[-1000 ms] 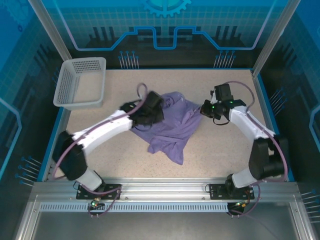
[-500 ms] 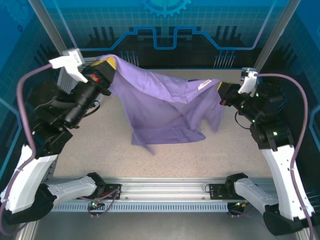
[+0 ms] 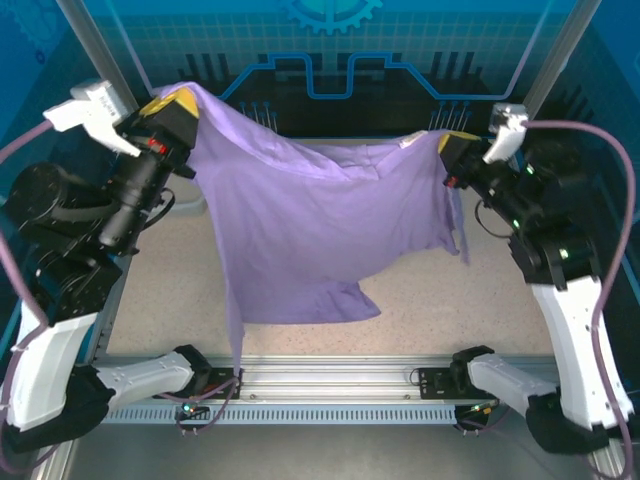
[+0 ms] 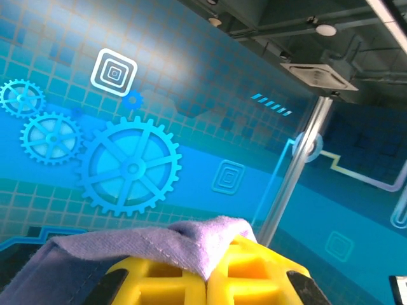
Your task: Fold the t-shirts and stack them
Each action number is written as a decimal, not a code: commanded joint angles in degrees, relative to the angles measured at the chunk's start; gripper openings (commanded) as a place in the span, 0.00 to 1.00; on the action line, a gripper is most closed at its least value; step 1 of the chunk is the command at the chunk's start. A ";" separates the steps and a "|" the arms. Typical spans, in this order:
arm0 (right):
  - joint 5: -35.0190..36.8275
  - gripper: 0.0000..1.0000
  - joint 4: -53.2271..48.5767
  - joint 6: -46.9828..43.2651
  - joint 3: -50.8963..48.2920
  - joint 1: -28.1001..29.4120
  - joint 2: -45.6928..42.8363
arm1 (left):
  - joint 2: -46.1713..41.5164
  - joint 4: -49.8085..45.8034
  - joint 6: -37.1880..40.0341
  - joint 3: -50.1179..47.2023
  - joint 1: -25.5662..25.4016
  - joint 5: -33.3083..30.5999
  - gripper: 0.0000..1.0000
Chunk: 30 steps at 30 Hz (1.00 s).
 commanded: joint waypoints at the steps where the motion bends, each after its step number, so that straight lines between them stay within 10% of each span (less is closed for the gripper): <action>1: 1.99 0.00 -1.76 -0.09 6.05 0.76 8.49 | 5.03 -2.50 -1.56 3.56 5.55 1.27 0.00; 9: 2.66 0.00 -2.81 0.96 29.19 0.34 35.62 | 21.64 -4.91 -21.98 9.58 30.94 26.73 0.00; 17: -3.65 0.00 -10.19 6.49 91.06 -2.41 73.80 | 44.09 -7.13 -22.53 40.77 38.97 43.49 0.00; 22: -7.42 0.00 1.51 2.68 71.36 -2.01 57.14 | 41.67 -4.45 -22.18 49.06 38.91 50.12 0.00; 30: -8.14 0.00 0.89 -9.92 38.89 6.57 31.08 | 10.99 7.72 -21.68 5.03 38.42 55.81 0.00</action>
